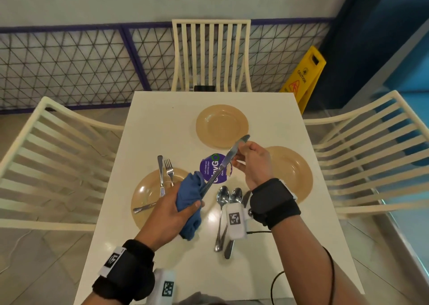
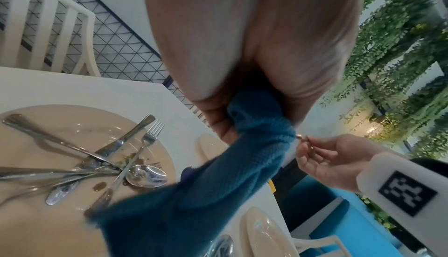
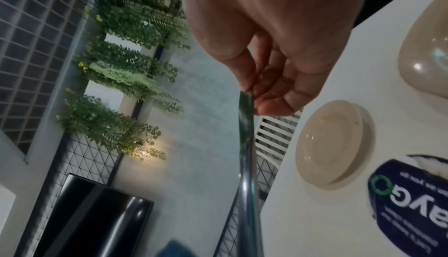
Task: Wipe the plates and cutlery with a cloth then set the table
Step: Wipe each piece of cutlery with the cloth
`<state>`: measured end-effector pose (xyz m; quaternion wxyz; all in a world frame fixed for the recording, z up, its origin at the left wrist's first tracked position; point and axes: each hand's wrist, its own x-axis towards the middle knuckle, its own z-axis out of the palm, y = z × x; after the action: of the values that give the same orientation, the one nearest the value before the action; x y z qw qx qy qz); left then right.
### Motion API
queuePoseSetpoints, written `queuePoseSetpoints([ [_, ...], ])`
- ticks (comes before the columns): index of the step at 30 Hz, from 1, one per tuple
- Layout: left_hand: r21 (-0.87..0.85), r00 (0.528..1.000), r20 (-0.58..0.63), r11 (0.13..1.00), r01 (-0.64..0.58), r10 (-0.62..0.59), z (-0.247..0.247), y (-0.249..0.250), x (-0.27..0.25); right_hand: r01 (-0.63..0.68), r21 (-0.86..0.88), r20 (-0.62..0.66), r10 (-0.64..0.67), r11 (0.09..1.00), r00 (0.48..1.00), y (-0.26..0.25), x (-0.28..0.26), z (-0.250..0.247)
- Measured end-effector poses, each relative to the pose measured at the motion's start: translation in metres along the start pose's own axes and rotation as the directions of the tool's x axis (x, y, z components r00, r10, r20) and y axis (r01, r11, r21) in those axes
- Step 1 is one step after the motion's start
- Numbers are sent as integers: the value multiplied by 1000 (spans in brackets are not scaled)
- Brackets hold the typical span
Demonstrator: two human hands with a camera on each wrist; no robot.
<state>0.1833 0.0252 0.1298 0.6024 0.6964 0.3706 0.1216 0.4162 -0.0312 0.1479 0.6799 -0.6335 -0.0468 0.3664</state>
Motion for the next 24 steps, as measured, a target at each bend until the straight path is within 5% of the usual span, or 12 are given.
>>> queuePoseSetpoints([
  [5, 111, 999, 25, 994, 19, -22, -5, -13, -15, 59, 9, -99, -58, 998, 993, -14, 8, -39],
  [9, 85, 993, -109, 995, 57, -47, -8, -13, -18, 47, -138, -99, -61, 989, 993, 8, 6, -74],
  [17, 143, 974, -218, 985, 93, -60, 6, -10, -23, -259, -238, -124, 236, 936, 964, 108, 0, -118],
  [24, 56, 937, -326, 987, 154, -127, 12, -16, -38, -385, -441, -120, 372, 811, 921, 147, 14, -130],
])
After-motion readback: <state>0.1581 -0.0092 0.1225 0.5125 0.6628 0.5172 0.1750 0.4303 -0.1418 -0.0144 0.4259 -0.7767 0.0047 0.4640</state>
